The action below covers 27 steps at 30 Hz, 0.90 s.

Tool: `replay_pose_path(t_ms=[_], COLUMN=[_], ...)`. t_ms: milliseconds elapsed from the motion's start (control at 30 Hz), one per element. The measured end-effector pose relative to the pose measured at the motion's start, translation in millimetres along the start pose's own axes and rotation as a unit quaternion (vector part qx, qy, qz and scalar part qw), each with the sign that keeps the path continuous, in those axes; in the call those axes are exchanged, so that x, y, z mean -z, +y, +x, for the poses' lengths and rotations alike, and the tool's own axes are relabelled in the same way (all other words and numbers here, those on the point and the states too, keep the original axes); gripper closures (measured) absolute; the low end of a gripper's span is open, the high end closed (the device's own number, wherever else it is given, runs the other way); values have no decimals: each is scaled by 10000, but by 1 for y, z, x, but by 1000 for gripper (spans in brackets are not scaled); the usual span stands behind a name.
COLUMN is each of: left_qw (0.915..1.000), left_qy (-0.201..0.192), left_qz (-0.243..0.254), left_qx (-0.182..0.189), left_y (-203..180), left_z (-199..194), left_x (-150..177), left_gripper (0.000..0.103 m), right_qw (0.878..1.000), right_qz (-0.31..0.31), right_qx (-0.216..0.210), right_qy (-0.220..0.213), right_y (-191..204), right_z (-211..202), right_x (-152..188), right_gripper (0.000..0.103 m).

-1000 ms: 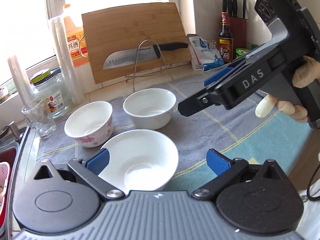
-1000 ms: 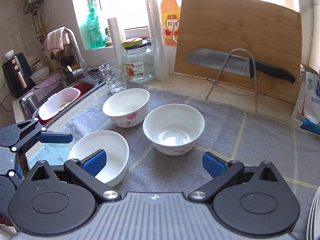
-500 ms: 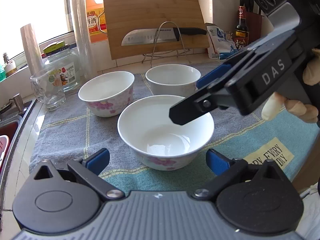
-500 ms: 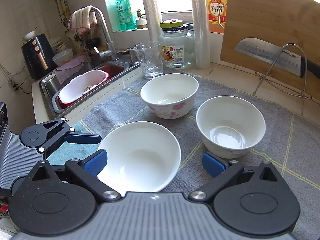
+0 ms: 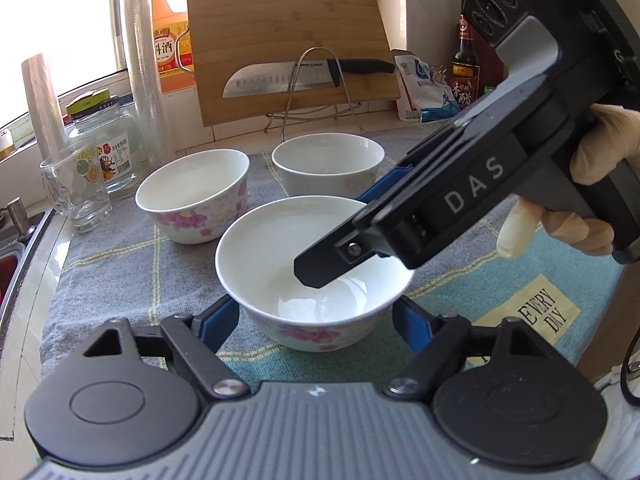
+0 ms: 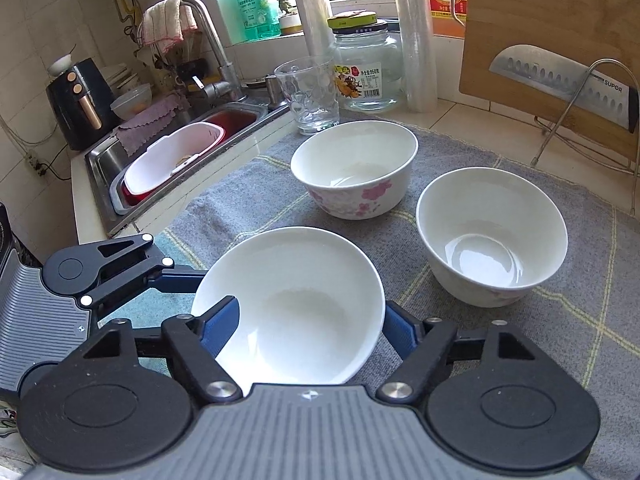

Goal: Organize plates and bowls
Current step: 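Lift the white bowl with the right tool and carry it beside the plate stack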

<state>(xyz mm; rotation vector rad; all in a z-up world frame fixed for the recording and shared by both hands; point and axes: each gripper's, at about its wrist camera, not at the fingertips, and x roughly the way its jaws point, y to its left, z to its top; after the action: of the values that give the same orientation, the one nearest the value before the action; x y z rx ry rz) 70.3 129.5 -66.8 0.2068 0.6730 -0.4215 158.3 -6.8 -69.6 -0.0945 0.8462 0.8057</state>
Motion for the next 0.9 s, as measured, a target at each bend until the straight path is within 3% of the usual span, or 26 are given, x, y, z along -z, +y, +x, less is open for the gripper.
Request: replay_pose_path(t_ms=[467,900], left_qw=[9998,9957], left_qy=[144,82], left_qz=[42,484], left_qx=[102,783], left_y=[-2,-27], left_z=[-1,8], left_x=[-6,-23], left_gripper=[20,20], right_qw=[9996,9961], right_qz=[265,791], right_qx=[-76,361], right_qy=[59,-180], right_y=[-3,-20], right_z=[-11,-53], right_x=[-2,22], right_gripper=[21,21])
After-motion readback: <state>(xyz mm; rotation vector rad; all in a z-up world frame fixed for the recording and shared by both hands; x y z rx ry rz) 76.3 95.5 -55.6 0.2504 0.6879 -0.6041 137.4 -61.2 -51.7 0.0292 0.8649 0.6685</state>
